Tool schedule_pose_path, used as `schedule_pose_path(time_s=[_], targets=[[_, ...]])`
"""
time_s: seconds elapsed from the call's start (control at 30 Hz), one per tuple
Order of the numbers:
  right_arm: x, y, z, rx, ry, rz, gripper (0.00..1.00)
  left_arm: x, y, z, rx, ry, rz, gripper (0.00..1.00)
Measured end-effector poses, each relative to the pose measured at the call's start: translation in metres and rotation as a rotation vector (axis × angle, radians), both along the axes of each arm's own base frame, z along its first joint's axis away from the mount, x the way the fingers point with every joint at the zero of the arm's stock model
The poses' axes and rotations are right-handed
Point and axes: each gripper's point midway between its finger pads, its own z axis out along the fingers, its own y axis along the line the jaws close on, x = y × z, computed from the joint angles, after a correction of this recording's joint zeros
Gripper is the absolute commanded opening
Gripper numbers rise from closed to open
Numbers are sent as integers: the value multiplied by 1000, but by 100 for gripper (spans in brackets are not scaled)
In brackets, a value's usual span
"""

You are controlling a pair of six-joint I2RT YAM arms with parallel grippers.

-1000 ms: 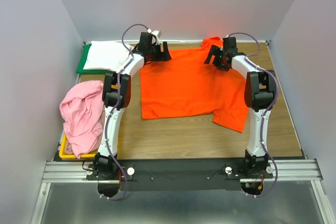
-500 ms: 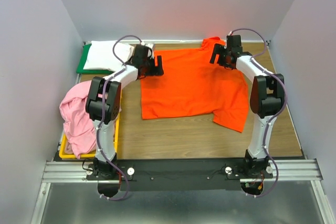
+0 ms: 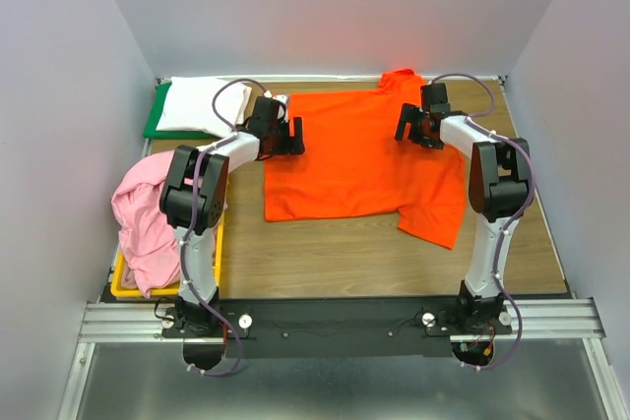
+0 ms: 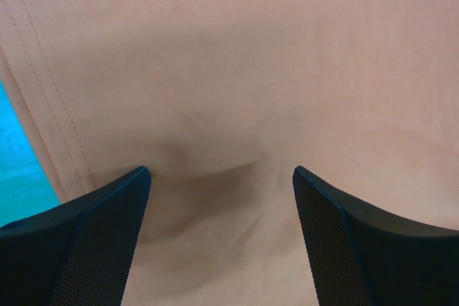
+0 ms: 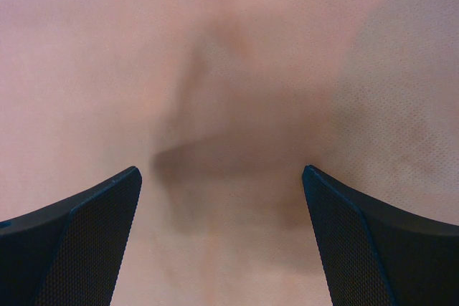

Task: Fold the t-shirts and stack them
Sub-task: Flatten the tshirt out

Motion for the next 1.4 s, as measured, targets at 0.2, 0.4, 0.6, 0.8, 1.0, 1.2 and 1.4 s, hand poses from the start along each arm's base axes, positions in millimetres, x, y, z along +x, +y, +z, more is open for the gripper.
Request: schedule_pose_path(time_s=[0.2,0.4,0.6,0.8,1.0,1.2,1.4], targets=[[2,-2,0,9,-8,-27,100,27,-7,1,1,-26,-8,88],[6,-4,0,30,-16,-59,100,55,-14,3,9,-41,-16,88],[21,-9,2,41,-35,-80,100,73,-15,3,19,-43,-20,88],[35,-11,4,53,-46,-83,100,79,-14,3,28,-38,-19,88],[35,-6,11,60,-37,-29,100,54,3,21,62,-42,25,90],[44,0,39,78,-93,16,100,12,26,108,89,-199,128,89],[12,5,85,119,-140,45,100,-53,31,122,58,-245,162,67]])
